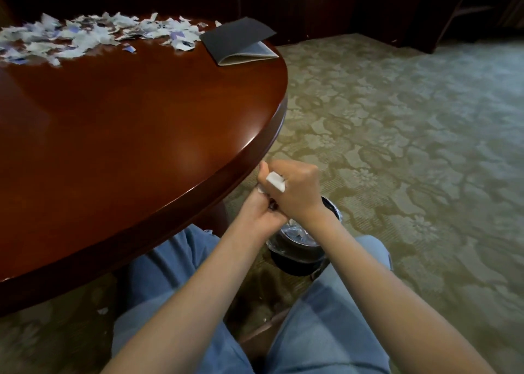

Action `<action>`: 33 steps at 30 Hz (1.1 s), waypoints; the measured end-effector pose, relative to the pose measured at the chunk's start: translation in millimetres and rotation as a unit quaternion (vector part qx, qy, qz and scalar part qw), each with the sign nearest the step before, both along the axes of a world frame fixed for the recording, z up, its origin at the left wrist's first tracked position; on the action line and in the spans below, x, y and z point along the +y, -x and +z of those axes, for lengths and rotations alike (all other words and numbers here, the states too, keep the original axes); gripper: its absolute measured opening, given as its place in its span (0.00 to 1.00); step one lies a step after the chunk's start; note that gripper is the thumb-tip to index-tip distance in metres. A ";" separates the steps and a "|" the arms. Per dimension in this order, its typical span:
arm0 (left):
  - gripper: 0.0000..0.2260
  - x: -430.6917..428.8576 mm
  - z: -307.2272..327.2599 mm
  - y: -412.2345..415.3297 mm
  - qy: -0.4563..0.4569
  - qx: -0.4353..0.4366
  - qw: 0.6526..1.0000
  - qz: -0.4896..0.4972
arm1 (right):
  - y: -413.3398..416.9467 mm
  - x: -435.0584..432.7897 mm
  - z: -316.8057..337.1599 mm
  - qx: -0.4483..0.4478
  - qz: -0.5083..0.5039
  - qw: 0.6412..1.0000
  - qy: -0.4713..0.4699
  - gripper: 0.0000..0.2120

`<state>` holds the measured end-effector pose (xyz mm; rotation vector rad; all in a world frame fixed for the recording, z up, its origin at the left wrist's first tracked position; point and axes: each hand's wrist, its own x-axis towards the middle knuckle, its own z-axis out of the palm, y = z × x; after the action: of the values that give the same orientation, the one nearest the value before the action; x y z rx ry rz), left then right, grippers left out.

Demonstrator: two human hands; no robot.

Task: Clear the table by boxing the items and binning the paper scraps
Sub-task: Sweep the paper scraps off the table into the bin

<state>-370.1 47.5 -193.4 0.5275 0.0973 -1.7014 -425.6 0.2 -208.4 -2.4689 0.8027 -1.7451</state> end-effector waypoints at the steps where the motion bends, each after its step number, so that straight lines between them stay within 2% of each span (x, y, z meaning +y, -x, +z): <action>1: 0.18 -6.2 -5.2 3.3 -0.013 -0.001 1.000 0.017 | 2.9 -4.1 -2.7 -0.002 -0.006 1.000 -0.006 0.19; 2: 0.24 -11.5 -7.1 6.4 -0.017 0.005 1.000 0.015 | 6.1 -8.5 -6.1 -0.005 -0.011 1.000 -0.015 0.19; 3: 0.25 -16.3 -9.2 11.0 -0.020 0.011 1.000 0.017 | 9.4 -13.1 -9.6 -0.007 -0.015 1.000 -0.026 0.19; 6: 0.23 -33.1 -15.2 21.0 -0.026 -0.011 1.000 0.002 | 19.6 -28.7 -23.2 0.003 -0.048 0.997 -0.055 0.19; 8: 0.22 -47.2 -23.4 26.3 -0.057 -0.057 0.997 -0.006 | 26.0 -40.9 -34.3 0.025 -0.083 0.994 -0.069 0.18; 12: 0.16 -71.9 -43.5 35.1 -0.081 -0.025 0.995 -0.051 | 39.1 -62.0 -59.3 0.066 -0.142 0.981 -0.111 0.18; 16: 0.15 -92.9 -63.0 46.4 -0.105 -0.021 0.992 -0.068 | 47.8 -78.3 -83.3 0.096 -0.198 0.961 -0.165 0.18; 20: 0.15 -115.1 -80.2 57.7 -0.142 -0.033 0.987 -0.067 | 58.0 -97.1 -109.4 0.099 -0.175 0.942 -0.268 0.16; 23: 0.15 -132.1 -88.1 63.7 -0.179 -0.048 0.980 -0.078 | 63.6 -110.3 -121.9 0.090 -0.149 0.910 -0.377 0.16; 28: 0.16 -167.0 -113.2 67.5 -0.226 -0.129 0.957 -0.125 | 69.4 -138.3 -149.9 0.020 -0.151 0.865 -0.478 0.16; 30: 0.16 -182.4 -130.2 67.2 -0.247 -0.166 0.945 -0.135 | 68.5 -150.1 -162.5 -0.015 -0.175 0.835 -0.521 0.21; 33: 0.15 -202.9 -155.8 67.6 -0.282 -0.199 0.928 -0.140 | 64.7 -162.1 -177.2 -0.078 -0.185 0.790 -0.580 0.22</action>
<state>-437.7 -155.4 -349.2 1.3636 0.2294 -1.8009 -490.3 -161.9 -385.6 -1.3486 1.7148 -0.9066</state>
